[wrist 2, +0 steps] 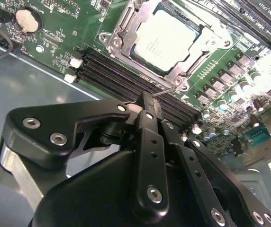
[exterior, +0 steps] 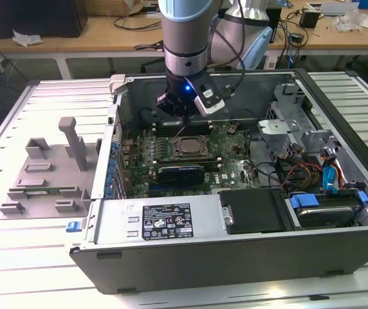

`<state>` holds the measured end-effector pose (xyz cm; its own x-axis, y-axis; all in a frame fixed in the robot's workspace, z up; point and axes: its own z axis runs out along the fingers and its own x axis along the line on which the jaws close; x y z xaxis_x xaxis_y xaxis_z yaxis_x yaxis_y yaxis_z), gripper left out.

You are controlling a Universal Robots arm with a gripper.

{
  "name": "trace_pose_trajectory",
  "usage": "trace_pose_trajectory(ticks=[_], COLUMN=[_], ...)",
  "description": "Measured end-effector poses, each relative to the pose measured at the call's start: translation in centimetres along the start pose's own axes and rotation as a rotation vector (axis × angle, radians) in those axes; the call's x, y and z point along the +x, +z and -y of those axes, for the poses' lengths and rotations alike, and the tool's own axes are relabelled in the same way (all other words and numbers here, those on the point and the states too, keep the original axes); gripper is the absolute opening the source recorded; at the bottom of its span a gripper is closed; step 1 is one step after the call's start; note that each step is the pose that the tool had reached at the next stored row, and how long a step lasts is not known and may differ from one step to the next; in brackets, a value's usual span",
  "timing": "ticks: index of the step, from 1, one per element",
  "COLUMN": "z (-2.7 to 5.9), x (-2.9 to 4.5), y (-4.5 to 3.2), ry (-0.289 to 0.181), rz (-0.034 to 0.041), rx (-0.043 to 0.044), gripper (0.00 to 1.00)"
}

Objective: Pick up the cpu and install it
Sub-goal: 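Install the first cpu locking lever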

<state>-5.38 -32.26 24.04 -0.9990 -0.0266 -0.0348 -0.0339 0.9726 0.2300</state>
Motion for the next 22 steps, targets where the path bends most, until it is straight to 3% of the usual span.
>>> trace_pose_trajectory(ticks=[9,11,12,18,19,22], z=[0.01,0.00,0.00,0.12,0.14,0.17], x=[-0.12,-0.42,-0.43,-0.41,-0.41,-0.41], y=[0.17,0.33,0.38,0.87,0.94,1.09], ry=[0.000,0.000,0.000,-0.004,-0.006,-0.010], rz=[0.0002,-0.0002,-0.0002,0.0175,0.0268,0.0441], rx=[0.0001,0.0138,0.0149,0.0157,0.0161,0.0165], gripper=[0.11,0.11,0.11,0.11,0.11,0.11])
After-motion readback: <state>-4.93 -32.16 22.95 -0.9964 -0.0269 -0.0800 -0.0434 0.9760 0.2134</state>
